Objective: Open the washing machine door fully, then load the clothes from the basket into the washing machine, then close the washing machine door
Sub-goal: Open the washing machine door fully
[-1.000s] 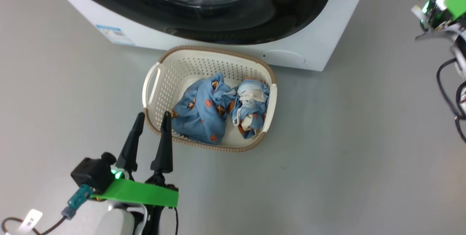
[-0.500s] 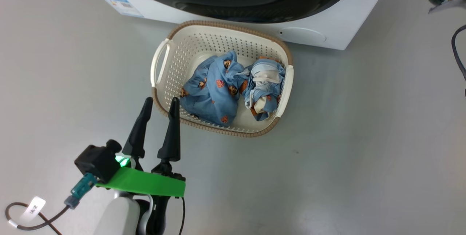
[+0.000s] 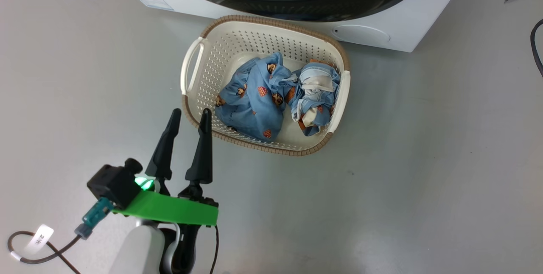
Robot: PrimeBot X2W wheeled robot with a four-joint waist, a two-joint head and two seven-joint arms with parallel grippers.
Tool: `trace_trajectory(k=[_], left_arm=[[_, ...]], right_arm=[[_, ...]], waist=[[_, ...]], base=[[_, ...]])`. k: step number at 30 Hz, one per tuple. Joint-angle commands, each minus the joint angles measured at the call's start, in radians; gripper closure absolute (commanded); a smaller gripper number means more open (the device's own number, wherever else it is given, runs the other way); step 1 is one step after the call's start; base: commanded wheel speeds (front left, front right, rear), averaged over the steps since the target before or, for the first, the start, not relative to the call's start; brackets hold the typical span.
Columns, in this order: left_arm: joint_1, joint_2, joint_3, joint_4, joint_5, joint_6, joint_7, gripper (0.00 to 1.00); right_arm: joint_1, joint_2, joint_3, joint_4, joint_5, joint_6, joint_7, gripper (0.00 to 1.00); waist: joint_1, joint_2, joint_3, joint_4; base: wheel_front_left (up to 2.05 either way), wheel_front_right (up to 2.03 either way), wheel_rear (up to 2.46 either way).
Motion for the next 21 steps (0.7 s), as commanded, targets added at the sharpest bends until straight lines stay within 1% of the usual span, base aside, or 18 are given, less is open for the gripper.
trace_trajectory(k=[1,6,21], left_arm=[[-0.007,0.017,0.027,-0.024,-0.005,-0.004,-0.006,0.0],[-0.006,0.017,0.027,-0.021,-0.009,-0.004,-0.006,0.0],[0.032,0.017,0.041,-0.006,0.018,-0.004,-0.006,0.0]], right_arm=[[-0.01,0.022,0.007,-0.03,-0.009,0.005,0.011,1.0],[0.006,0.03,0.018,-0.044,-0.017,0.005,0.025,1.0],[0.12,0.06,0.041,-0.061,-0.014,0.005,0.044,1.0]], waist=[[0.0,0.0,0.0,0.001],[0.0,0.0,-0.007,0.001],[0.0,0.0,-0.093,-0.011]], base=[[0.0,0.0,0.0],[0.0,0.0,0.0],[0.0,0.0,0.0]])
